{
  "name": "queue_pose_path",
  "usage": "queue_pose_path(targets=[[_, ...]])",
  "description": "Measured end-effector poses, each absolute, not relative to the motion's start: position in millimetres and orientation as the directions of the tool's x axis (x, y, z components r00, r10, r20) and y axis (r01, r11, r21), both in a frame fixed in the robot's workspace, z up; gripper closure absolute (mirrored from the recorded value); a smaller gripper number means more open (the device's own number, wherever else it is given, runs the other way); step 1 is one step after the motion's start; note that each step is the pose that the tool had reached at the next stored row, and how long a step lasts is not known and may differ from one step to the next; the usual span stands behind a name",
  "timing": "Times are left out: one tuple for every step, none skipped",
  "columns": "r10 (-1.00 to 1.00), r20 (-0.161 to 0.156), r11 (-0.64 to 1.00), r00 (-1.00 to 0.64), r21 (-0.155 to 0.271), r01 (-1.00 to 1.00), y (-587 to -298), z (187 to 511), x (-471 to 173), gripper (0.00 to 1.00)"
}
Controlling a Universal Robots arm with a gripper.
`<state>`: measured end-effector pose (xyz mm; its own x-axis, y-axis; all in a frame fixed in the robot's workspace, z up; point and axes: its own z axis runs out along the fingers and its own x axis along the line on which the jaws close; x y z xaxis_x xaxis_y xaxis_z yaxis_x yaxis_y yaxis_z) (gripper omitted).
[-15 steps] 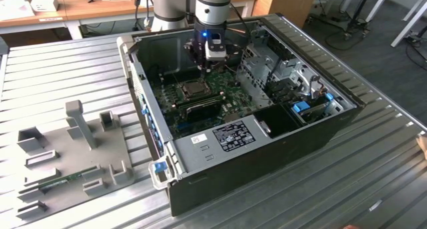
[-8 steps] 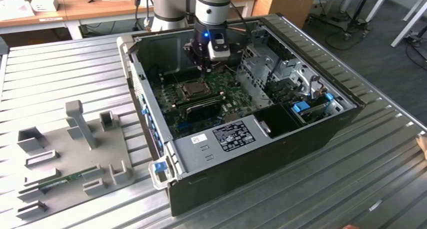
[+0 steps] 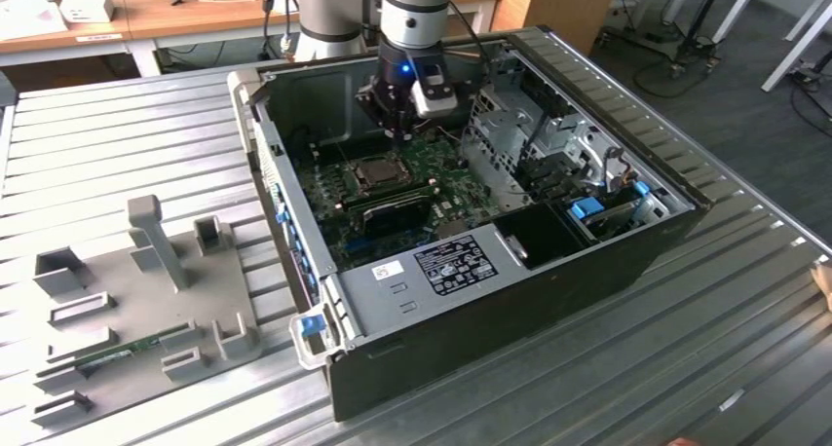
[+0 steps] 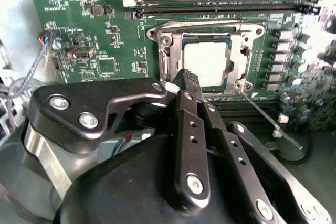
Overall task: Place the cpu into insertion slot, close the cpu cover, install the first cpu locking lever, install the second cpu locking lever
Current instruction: 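Close the cpu cover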
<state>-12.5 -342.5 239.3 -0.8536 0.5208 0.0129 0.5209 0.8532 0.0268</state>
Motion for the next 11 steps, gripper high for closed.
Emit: queue_pose_path(targets=[[0.507, 0.013, 0.861, -0.862, 0.027, 0.507, -342.5, 239.3, -12.5, 0.90], [0.493, 0.013, 0.869, -0.870, 0.027, 0.493, -342.5, 239.2, -12.5, 0.90], [0.474, 0.013, 0.880, -0.881, 0.027, 0.474, -342.5, 239.2, -12.5, 0.90], [0.460, 0.013, 0.887, -0.888, 0.027, 0.460, -342.5, 239.1, -12.5, 0.90], [0.445, 0.013, 0.895, -0.895, 0.027, 0.446, -342.5, 239.1, -12.5, 0.90], [0.431, 0.013, 0.902, -0.902, 0.027, 0.431, -342.5, 239.1, -12.5, 0.90], [0.415, 0.013, 0.909, -0.910, 0.027, 0.415, -342.5, 239.0, -12.5, 0.90], [0.400, 0.013, 0.916, -0.916, 0.027, 0.400, -342.5, 239.0, -12.5, 0.90], [0.385, 0.013, 0.922, -0.923, 0.027, 0.385, -342.5, 239.0, -12.5, 0.90], [0.370, 0.013, 0.929, -0.929, 0.027, 0.370, -342.5, 238.9, -12.5, 0.90], [0.354, 0.013, 0.935, -0.935, 0.027, 0.354, -342.5, 238.8, -12.5, 0.90]])
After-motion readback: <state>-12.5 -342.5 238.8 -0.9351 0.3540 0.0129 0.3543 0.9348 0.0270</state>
